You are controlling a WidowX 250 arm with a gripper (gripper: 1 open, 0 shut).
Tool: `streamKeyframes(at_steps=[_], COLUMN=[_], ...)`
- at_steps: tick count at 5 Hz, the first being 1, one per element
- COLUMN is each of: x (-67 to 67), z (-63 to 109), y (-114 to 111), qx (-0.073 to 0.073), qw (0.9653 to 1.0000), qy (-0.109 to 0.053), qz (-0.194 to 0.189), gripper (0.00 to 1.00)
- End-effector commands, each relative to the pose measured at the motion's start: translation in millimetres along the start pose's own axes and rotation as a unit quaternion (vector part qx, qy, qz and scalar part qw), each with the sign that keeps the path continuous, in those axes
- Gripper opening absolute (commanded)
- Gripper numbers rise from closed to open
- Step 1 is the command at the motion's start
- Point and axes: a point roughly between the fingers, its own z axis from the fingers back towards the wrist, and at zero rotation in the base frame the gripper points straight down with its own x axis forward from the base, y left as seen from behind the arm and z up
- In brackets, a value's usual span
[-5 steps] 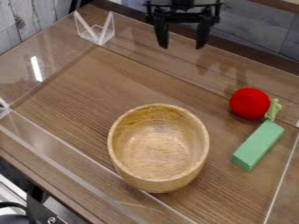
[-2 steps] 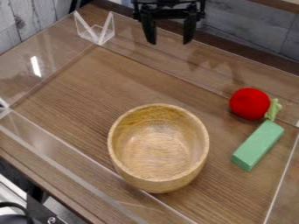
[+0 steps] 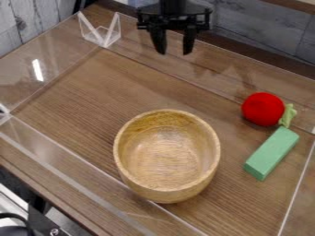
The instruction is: Remove the green stick from the brown bowl and put it on the table
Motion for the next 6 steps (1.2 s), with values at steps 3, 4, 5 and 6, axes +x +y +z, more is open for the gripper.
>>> streamKeyframes(at_steps=[3,4,5,6], x=[18.8,21.9,19.0,11.9], z=[36.1,47.9,35.9,20.8], y=[-3,-17,-28,-28], qx=[-0.022,-0.034,-0.038,-0.035], qw=[0.9968,0.9971,0.9973,0.9952], qy=[-0.058,-0.057,-0.060,-0.066], qz=[0.052,0.036,-0.018,-0.063], gripper=[1.00,1.00,1.00,1.00])
